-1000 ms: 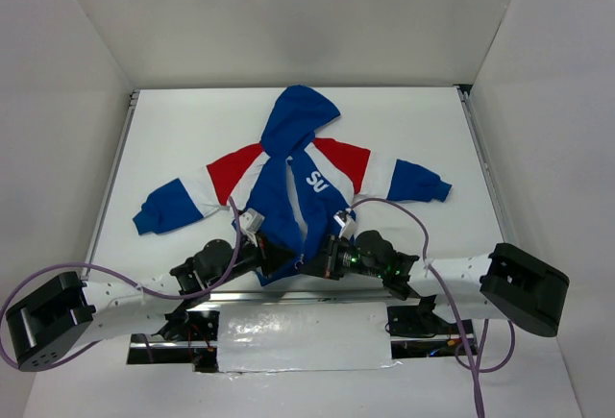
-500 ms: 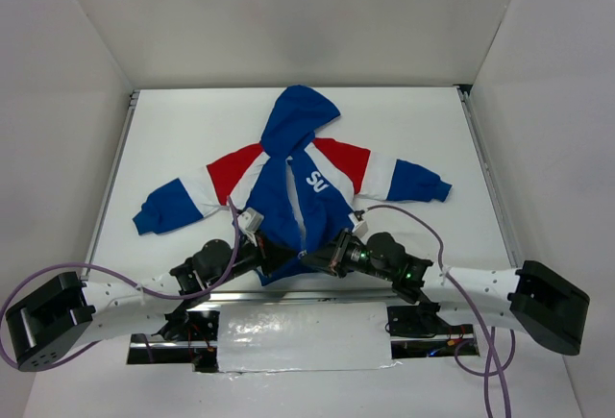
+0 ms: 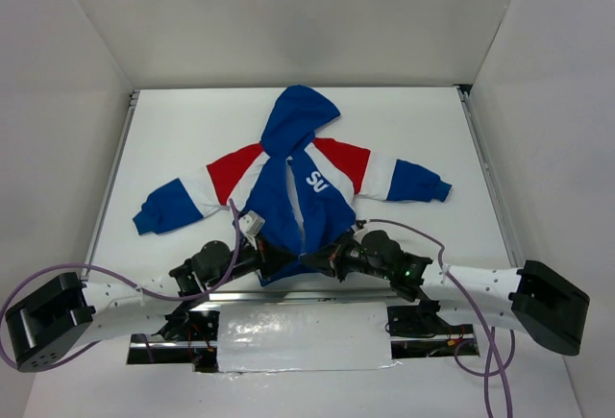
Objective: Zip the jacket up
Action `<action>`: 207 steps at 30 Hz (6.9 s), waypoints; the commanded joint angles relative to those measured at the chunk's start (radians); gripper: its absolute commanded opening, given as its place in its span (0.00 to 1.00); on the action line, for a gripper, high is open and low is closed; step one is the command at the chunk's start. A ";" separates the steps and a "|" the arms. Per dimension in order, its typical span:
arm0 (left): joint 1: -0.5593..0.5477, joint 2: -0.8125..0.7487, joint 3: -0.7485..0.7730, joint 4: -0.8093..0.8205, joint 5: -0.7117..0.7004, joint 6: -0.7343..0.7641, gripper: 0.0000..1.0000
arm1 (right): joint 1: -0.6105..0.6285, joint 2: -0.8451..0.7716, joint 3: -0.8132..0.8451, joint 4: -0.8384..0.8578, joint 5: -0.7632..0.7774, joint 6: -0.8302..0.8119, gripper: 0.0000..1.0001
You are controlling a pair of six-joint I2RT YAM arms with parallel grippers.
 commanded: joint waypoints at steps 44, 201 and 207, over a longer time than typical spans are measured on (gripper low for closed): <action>-0.038 -0.201 -0.032 -0.125 -0.085 -0.016 0.00 | -0.217 0.112 -0.070 0.274 -0.286 -0.656 0.57; -0.032 -0.118 -0.037 0.136 0.187 -0.055 0.00 | -0.316 0.226 0.006 0.712 -0.439 -0.916 0.00; -0.032 -0.200 -0.012 0.002 0.171 0.010 0.00 | -0.315 0.184 0.029 0.574 -0.396 -0.961 0.00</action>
